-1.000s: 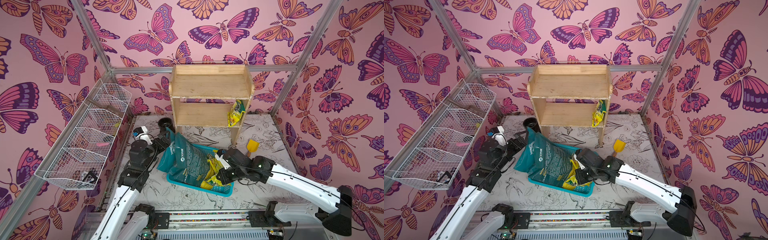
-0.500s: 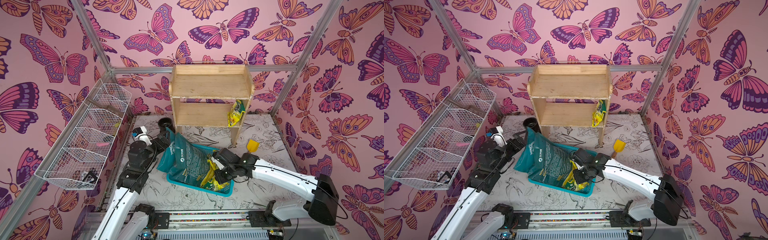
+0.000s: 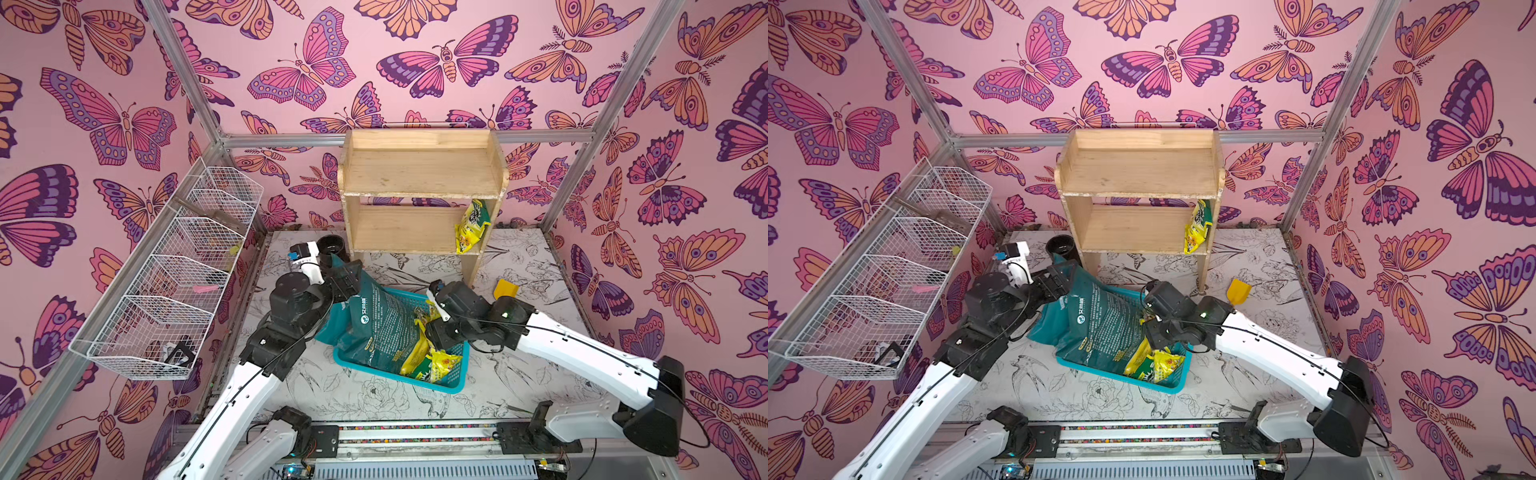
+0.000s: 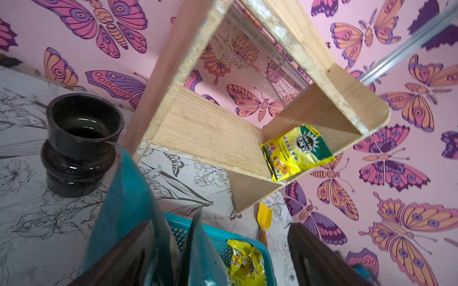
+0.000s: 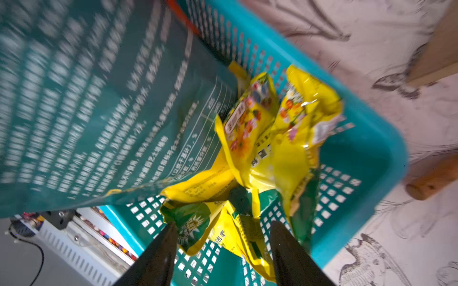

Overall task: Take down the fertilizer bag from the shelf
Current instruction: Place the fertilizer bag in the storage box, then pick up the fertilizer bag from the shelf.

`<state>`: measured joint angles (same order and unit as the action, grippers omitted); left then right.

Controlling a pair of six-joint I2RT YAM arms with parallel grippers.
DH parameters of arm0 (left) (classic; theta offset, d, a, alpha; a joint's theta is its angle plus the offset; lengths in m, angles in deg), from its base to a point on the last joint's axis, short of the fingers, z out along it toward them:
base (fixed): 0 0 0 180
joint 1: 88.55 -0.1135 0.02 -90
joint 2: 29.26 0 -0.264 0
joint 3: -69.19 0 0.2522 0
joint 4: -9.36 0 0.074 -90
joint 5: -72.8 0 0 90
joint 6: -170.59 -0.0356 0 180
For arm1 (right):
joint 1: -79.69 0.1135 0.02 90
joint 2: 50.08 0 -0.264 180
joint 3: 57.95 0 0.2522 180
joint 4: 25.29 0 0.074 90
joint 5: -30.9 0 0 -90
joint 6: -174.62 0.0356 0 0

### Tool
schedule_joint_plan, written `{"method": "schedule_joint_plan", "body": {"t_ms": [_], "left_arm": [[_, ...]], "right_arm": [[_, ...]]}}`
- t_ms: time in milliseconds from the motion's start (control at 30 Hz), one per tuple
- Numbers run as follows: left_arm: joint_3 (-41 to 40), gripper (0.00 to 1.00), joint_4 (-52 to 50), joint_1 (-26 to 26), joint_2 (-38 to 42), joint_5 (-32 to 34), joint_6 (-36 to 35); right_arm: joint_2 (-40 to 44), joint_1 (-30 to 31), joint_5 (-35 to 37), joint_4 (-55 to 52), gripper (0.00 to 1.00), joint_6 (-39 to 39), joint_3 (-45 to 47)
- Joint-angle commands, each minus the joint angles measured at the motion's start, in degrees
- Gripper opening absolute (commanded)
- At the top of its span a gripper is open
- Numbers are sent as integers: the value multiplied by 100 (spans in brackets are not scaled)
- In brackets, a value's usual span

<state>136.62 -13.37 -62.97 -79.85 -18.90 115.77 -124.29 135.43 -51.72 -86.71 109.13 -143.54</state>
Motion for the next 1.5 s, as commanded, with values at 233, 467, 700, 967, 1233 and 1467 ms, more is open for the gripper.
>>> {"method": "schedule_joint_plan", "body": {"t_ms": [233, 467, 700, 967, 1233, 1467], "left_arm": [[205, 91, -78, 409, -180, 365, -603], [295, 92, -73, 430, -440, -138, -745], [476, 92, -27, 455, -993, -795, -833], [513, 92, 225, 450, -1314, -950, -873], [537, 92, 386, 456, -1478, -1001, -898], [592, 93, 379, 456, -1411, -969, -925]], "right_arm": [[856, -1182, 2034, -2, 77, -486, -398], [1446, -2465, 1317, 1450, 73, -436, 170], [858, -2709, 124, 2569, 69, -378, 123], [268, -2709, 99, 3492, 69, -532, -73], [-65, -2709, 801, 3742, 69, -1010, -354], [-330, -2709, 1222, 3837, 69, -1310, -497]]}}
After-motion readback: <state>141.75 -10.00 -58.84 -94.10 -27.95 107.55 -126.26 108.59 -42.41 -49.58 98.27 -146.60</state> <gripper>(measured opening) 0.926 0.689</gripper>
